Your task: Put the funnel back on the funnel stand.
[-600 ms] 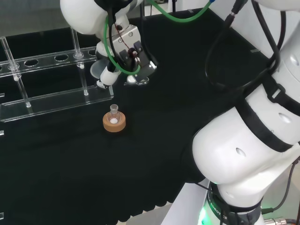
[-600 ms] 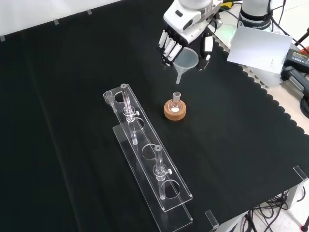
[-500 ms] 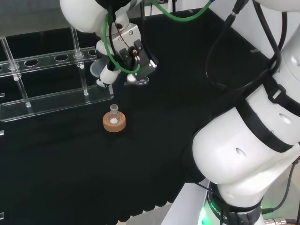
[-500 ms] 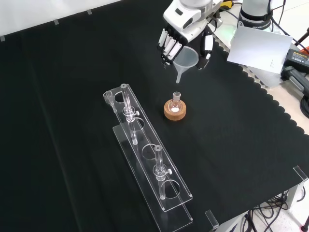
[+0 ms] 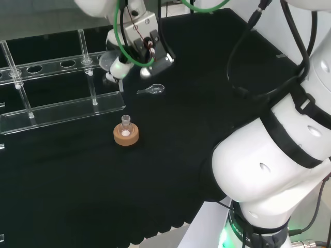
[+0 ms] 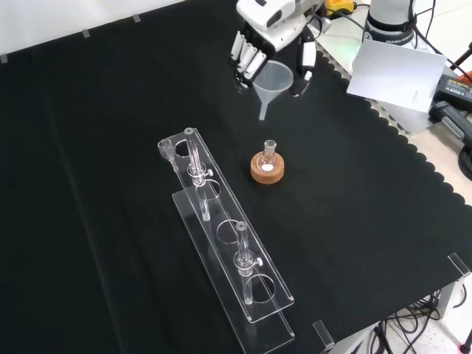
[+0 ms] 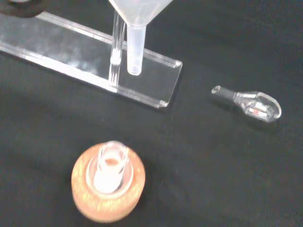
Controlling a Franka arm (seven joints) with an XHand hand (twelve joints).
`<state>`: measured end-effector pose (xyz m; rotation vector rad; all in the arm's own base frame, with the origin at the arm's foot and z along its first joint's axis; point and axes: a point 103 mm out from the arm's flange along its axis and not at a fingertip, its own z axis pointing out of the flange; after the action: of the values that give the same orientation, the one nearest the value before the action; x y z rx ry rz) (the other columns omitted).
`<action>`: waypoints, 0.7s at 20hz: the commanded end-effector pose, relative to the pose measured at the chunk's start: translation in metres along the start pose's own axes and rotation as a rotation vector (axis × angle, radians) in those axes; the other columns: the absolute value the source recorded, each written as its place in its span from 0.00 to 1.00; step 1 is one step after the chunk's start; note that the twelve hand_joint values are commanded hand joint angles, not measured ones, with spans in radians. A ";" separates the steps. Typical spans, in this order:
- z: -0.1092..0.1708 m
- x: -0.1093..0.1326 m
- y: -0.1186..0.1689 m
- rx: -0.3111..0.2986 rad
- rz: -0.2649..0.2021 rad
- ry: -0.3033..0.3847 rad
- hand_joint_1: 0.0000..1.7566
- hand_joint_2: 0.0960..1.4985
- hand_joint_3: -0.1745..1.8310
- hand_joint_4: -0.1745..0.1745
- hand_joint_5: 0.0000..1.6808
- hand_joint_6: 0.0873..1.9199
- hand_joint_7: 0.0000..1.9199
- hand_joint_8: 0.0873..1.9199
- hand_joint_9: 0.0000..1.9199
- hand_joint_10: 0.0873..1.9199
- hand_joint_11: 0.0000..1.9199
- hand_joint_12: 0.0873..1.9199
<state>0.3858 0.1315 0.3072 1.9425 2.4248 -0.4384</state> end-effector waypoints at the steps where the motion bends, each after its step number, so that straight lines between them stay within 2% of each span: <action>1: -0.026 -0.017 0.016 -0.036 0.019 0.017 0.44 0.53 0.33 0.45 0.53 0.31 0.43 0.29 0.63 0.07 0.50 0.50; 8: -0.045 -0.030 0.043 -0.051 0.012 0.040 0.44 0.53 0.33 0.45 0.53 0.32 0.43 0.30 0.63 0.07 0.50 0.49; 14: -0.053 -0.034 0.069 -0.061 -0.016 0.057 0.45 0.53 0.33 0.45 0.53 0.32 0.42 0.30 0.63 0.06 0.50 0.49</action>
<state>0.4472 0.1270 0.3492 1.9534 2.4276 -0.3178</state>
